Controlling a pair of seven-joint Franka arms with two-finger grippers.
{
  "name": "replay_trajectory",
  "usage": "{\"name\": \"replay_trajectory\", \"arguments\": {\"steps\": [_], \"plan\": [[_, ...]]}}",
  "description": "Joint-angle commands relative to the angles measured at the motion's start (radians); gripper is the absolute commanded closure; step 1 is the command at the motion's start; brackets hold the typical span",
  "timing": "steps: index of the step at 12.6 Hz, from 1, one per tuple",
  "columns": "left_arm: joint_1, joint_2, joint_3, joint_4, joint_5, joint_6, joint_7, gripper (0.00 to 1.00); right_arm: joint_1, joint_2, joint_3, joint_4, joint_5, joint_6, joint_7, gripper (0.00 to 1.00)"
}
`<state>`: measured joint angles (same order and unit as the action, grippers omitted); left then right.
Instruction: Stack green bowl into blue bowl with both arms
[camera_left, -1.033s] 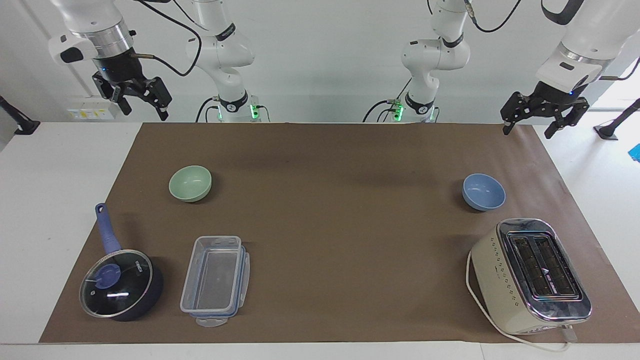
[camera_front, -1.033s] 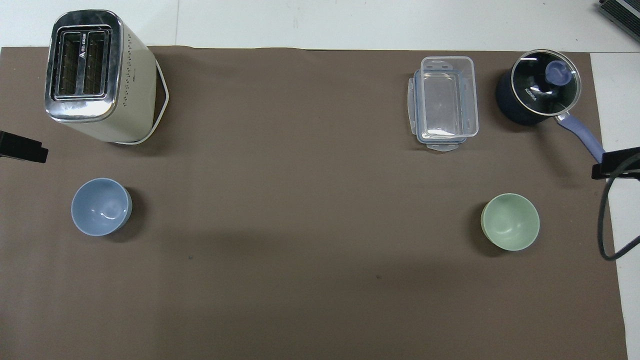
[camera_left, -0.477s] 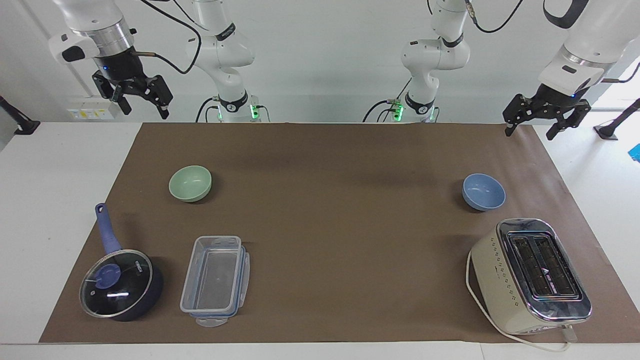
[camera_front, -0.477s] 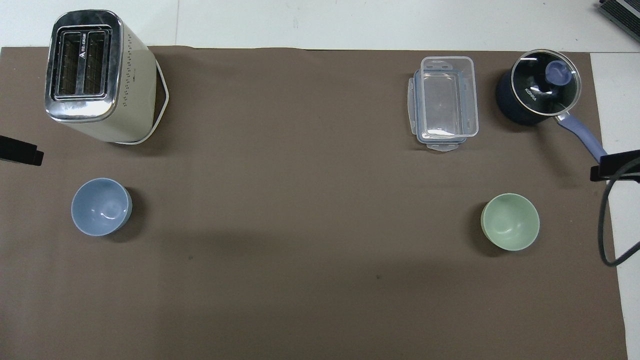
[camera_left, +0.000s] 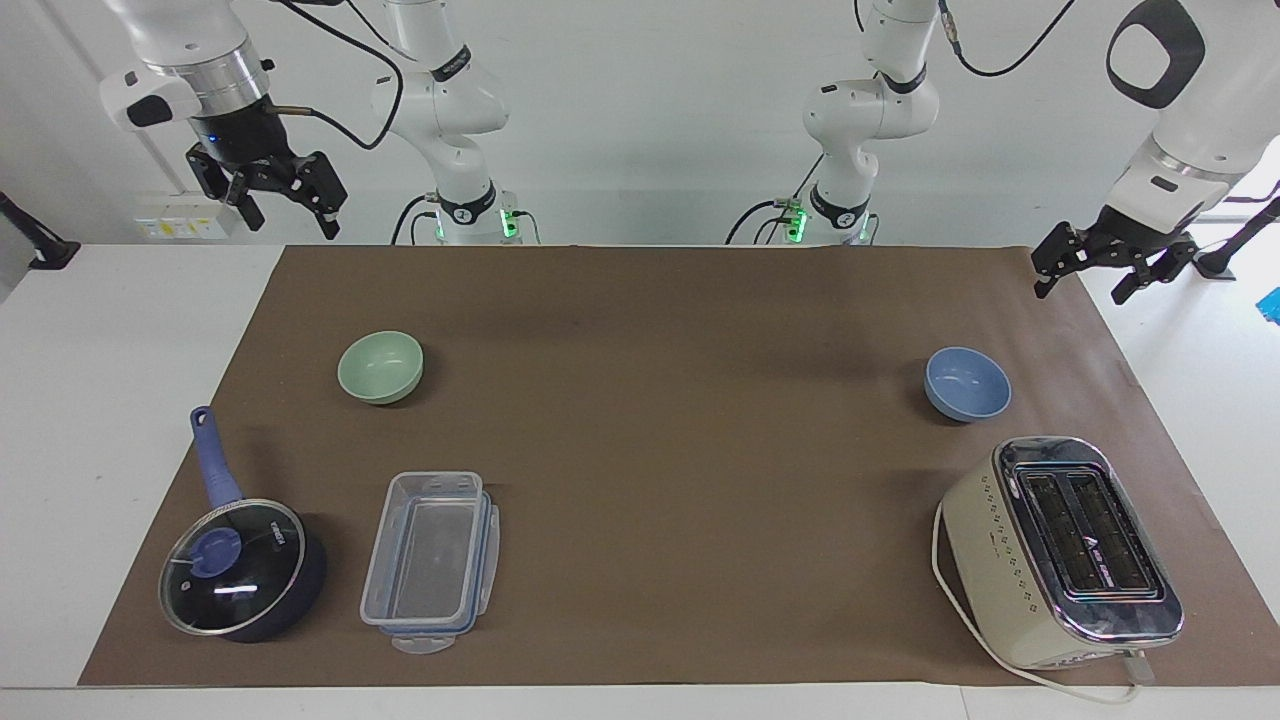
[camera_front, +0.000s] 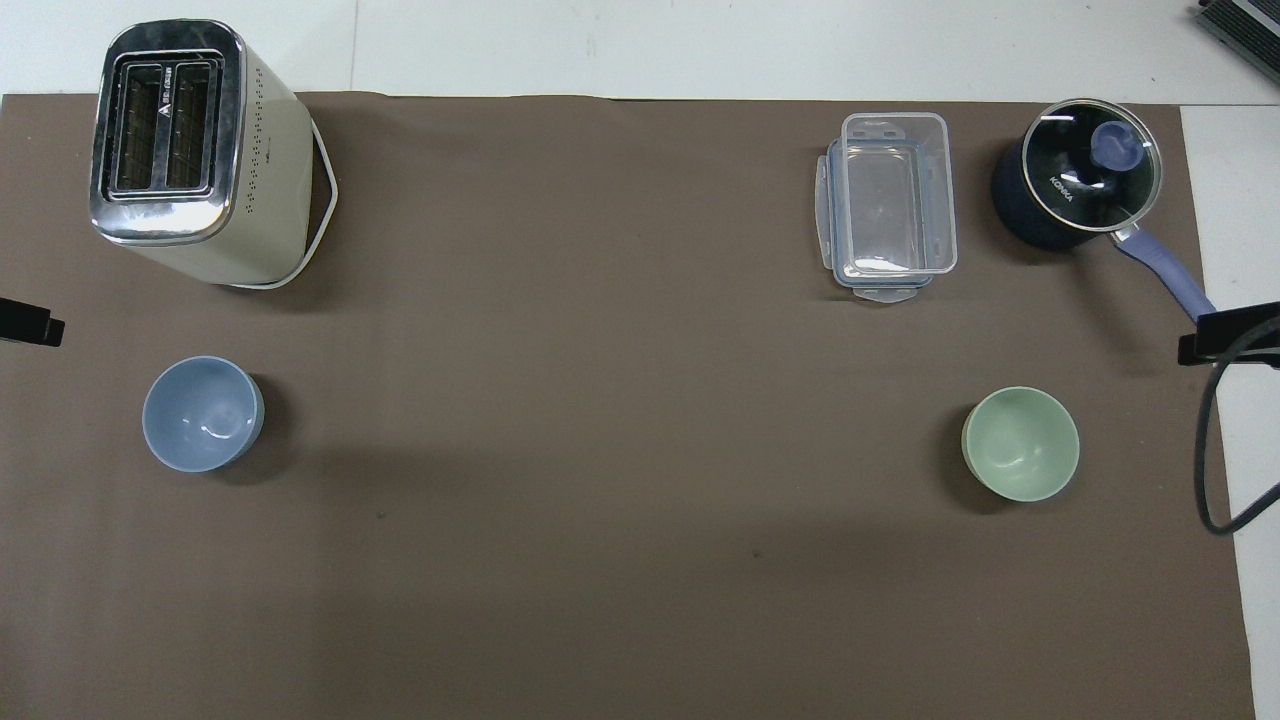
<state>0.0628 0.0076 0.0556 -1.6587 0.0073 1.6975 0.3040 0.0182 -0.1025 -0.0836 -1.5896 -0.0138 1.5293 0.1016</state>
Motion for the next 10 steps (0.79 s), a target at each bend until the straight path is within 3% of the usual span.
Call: {"name": "replay_trajectory", "arguments": {"steps": [1,6,10], "plan": [[0.057,-0.043,-0.005,-0.13,-0.032,0.111,0.055,0.0,-0.007,-0.028,0.004,-0.03,0.001,0.002,-0.028,0.0],[0.149,-0.043,-0.005,-0.285,-0.046,0.263,0.11,0.0,-0.007,-0.029,0.004,-0.036,0.001,0.002,-0.03,0.0],[0.195,-0.035,-0.005,-0.338,-0.084,0.277,0.202,0.0,-0.007,-0.031,0.004,-0.039,0.001,0.002,-0.03,0.0]]}}
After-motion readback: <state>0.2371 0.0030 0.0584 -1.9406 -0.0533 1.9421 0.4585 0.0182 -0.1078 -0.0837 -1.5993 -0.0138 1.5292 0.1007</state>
